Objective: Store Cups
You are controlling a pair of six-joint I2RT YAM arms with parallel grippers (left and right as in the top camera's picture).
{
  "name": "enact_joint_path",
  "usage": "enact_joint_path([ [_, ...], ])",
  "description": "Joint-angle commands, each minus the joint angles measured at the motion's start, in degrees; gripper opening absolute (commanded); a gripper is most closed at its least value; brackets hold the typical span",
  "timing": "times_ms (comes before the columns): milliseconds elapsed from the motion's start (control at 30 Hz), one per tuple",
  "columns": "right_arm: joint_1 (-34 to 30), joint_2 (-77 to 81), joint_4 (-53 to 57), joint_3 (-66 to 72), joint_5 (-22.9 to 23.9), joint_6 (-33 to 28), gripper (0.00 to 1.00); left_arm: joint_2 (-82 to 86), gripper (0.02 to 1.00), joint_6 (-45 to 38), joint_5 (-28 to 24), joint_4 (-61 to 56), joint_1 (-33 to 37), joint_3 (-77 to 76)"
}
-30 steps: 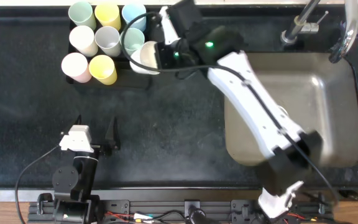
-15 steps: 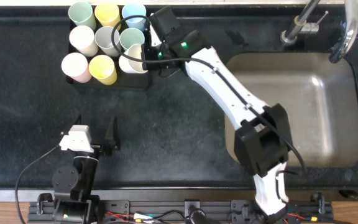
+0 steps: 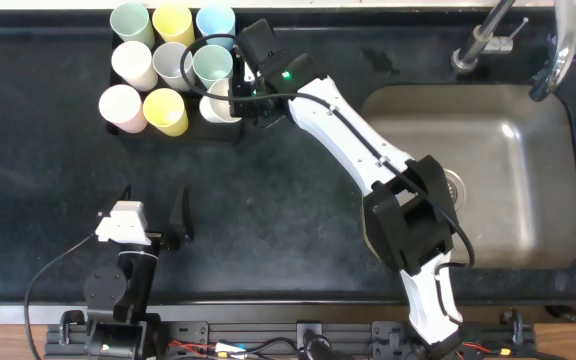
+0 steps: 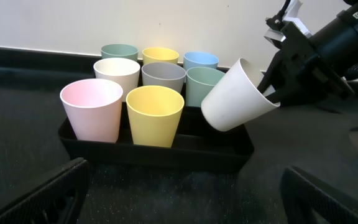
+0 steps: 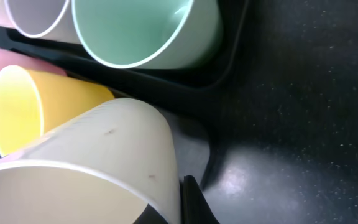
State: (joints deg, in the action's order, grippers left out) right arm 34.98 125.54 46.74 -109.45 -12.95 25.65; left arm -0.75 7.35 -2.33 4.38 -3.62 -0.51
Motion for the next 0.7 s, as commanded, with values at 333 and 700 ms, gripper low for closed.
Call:
enact_joint_path([
  [333,1.1,3.3,1.9,-1.6,1.2,-0.2,0.042,0.6,1.0,0.4,0.3,0.3,0.3,0.1],
  [700,1.4,3.5,2.1,-1.6,2.0,-0.5,0.406,0.6,1.0,0.4,0.3,0.3,0.3,0.1],
])
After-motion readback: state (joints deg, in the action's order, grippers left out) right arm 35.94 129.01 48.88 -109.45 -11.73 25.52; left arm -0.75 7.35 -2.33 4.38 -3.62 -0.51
